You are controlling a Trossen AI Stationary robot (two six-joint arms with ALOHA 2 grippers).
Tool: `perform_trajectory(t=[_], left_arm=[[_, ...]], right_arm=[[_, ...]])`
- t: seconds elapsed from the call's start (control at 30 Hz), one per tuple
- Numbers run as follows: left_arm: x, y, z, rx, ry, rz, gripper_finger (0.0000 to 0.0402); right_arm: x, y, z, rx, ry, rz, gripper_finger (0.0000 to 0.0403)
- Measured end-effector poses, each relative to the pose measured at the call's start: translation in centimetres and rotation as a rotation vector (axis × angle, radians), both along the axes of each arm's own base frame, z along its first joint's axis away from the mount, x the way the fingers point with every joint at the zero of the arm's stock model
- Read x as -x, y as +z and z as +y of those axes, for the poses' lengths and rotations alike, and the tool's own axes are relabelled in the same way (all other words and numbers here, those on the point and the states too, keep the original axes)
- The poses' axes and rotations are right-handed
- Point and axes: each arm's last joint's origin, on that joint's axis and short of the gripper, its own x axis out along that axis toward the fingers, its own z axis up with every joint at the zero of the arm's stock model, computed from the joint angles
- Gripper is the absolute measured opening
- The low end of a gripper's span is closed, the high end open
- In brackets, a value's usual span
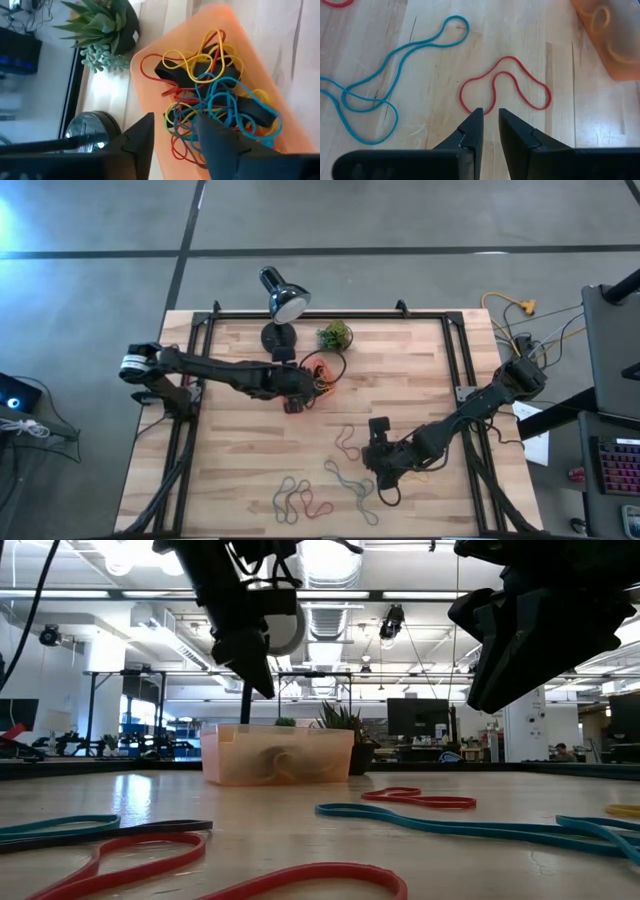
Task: Pick and place rubber bands into bin
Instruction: Put the blue rubberband into the orange bin
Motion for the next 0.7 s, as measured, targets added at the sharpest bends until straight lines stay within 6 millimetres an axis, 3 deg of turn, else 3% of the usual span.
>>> perform_trajectory(t=[0.23,0.4,0.57,0.7], left_arm=[[1.3,1.6,-2.6,0.238,-0.040,0.012,0.0144],[2.9,1.3,-7.0,0.455,-0.232,0.062,0.0144],[3.8,0.9,-11.7,0.487,-0.373,0.079,0.0144],[4.1,0.6,-14.5,0.475,-0.378,0.011,0.0144]], right_arm=[[-0.1,0.1,0.1,-0.004,0.000,-0.017,0.0054],[-0.2,0.1,0.0,0.007,-0.008,-0.030,0.0054],[-0.3,0.0,0.1,-0.007,-0.010,-0.052,0.0054],[-0.7,-0.1,0.5,-0.083,0.005,-0.125,0.0054]])
